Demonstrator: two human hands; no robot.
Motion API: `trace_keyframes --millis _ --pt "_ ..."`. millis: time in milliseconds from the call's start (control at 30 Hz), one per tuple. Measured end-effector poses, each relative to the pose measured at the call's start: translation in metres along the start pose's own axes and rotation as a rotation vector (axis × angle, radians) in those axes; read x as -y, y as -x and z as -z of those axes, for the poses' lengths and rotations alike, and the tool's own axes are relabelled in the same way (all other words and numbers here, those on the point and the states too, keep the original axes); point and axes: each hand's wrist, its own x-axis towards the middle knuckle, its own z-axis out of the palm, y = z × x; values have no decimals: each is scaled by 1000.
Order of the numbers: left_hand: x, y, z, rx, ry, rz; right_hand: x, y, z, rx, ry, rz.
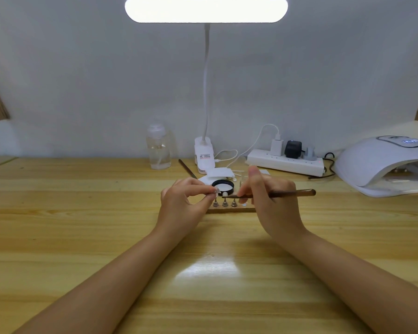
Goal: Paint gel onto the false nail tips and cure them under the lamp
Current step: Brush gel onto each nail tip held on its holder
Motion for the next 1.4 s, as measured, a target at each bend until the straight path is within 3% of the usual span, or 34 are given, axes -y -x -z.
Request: trace_keyframes --millis 133,300,500,633,800,967,1400 --pt "0 0 0 2 10 6 3 -2 -3 25 41 78" --pt "-1 1 2 9 16 18 -1 -1 -2 7 -7 -14" --pt "1 1 1 12 26 31 2 0 -3 39 57 62" --pt "1 1 1 15 20 34 -1 0 -1 -2 -2 -64" --pt "2 1 1 25 16 35 4 -1 -2 28 20 45" --pt "2 0 1 34 1 31 1 1 -1 -5 6 -50" --pt "3 0 0 19 -4 7 5 -1 -3 -5 -9 23"
